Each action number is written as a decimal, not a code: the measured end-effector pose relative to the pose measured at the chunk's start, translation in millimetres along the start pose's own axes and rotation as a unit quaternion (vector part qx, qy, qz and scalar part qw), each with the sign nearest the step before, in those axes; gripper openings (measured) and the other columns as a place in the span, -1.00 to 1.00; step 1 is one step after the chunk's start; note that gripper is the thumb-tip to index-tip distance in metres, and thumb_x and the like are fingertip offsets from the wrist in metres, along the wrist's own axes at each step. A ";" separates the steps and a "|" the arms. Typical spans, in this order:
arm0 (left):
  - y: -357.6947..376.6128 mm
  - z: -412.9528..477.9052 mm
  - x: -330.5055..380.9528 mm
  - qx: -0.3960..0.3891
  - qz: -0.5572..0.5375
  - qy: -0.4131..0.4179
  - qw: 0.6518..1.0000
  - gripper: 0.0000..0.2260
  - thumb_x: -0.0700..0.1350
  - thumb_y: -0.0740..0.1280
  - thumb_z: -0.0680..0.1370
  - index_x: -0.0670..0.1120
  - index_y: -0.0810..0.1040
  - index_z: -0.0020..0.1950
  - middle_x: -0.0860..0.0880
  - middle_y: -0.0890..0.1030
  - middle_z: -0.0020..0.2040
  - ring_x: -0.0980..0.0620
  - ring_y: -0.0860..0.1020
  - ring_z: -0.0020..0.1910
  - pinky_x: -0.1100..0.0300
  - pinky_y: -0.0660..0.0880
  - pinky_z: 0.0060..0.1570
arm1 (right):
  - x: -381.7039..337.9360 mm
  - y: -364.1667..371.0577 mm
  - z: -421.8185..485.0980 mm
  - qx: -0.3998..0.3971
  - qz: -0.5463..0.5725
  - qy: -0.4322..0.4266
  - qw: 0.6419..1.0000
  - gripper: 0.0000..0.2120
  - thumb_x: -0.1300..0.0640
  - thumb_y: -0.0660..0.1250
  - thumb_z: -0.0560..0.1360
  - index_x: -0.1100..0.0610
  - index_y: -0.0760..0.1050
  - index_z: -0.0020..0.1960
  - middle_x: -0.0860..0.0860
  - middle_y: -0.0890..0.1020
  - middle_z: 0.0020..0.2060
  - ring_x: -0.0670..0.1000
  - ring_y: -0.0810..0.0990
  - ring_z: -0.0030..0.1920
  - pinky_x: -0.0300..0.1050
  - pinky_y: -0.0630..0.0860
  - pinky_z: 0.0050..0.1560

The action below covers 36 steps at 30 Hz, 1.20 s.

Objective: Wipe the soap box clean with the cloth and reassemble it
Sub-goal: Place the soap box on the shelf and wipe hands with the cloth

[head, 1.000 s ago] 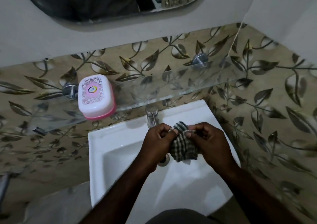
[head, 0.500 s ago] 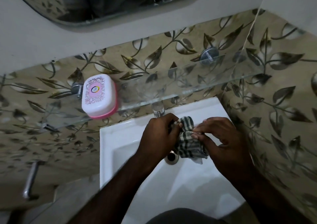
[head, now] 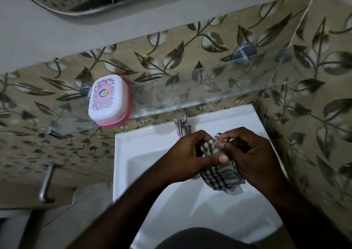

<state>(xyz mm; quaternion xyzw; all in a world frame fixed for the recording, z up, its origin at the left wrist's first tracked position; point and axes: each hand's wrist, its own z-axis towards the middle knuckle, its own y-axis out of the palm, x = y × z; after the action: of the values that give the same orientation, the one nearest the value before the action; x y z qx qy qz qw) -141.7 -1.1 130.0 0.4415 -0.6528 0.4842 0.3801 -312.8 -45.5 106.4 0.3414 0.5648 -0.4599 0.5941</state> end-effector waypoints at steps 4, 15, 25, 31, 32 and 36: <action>9.2 9.0 -0.9 0.012 -0.006 -0.005 1.000 -0.79 -0.07 0.49 0.42 -0.10 0.50 -0.09 -0.16 0.61 -0.20 -0.04 0.56 -0.22 -0.10 0.55 -0.13 | 12.7 -9.7 9.0 0.009 0.032 0.076 0.997 -0.71 -0.10 0.57 0.31 -0.12 0.63 -0.01 -0.05 0.72 -0.06 0.02 0.70 -0.05 0.06 0.65 -0.01; 44.5 59.4 -36.2 0.078 -0.222 -0.096 0.967 -0.53 -0.36 0.25 0.58 0.10 0.45 0.37 -0.13 0.60 -0.08 0.05 0.60 -0.18 0.19 0.56 -0.22 | 121.0 -52.9 -1.2 -0.023 0.394 0.320 0.861 -0.33 0.03 0.60 0.29 0.28 0.50 0.30 0.35 0.53 0.28 0.33 0.57 0.17 0.09 0.59 -0.04; 65.1 130.9 -37.3 0.091 -0.218 -0.132 0.963 -0.54 -0.36 0.31 0.52 -0.01 0.43 0.36 -0.08 0.55 0.15 -0.08 0.55 0.13 -0.04 0.52 0.18 | 112.6 -86.7 78.1 0.172 0.087 0.224 0.955 -0.61 0.45 0.31 0.51 0.19 0.44 0.29 0.00 0.62 -0.04 -0.15 0.64 -0.17 -0.35 0.56 -0.27; 59.2 128.9 -44.6 0.049 -0.015 -0.227 0.973 -0.27 0.02 0.39 0.53 0.00 0.05 0.58 -0.08 0.23 0.54 -0.06 0.30 0.46 0.09 0.32 0.36 | 139.3 -58.6 93.5 0.192 -0.237 0.129 0.944 -0.45 0.03 0.37 0.48 0.29 0.43 0.39 0.26 0.54 0.30 0.23 0.51 0.31 0.10 0.44 0.33; 60.2 123.3 -48.2 0.040 -0.011 -0.228 0.973 -0.28 0.04 0.38 0.53 0.01 0.06 0.58 -0.07 0.22 0.54 -0.05 0.29 0.46 0.07 0.31 0.38 | 142.0 -47.0 90.4 0.168 -0.277 0.122 0.938 -0.42 -0.01 0.32 0.48 0.28 0.41 0.41 0.27 0.51 0.33 0.24 0.48 0.35 0.12 0.40 0.37; 63.5 113.2 -55.0 0.037 0.017 -0.220 0.975 -0.30 0.06 0.37 0.54 0.03 0.07 0.57 -0.04 0.22 0.55 -0.05 0.29 0.46 0.03 0.32 0.39 | 172.6 -16.0 90.1 0.087 -0.439 0.128 0.885 -0.24 -0.25 0.06 0.49 0.27 0.33 0.48 0.38 0.26 0.48 0.37 0.21 0.50 0.30 0.16 0.45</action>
<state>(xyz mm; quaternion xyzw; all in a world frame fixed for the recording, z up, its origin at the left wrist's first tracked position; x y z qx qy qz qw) -191.8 -90.3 32.9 0.5399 -0.7095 0.4050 0.2026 -306.0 -162.0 -50.2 0.1648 0.6858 -0.6731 0.2223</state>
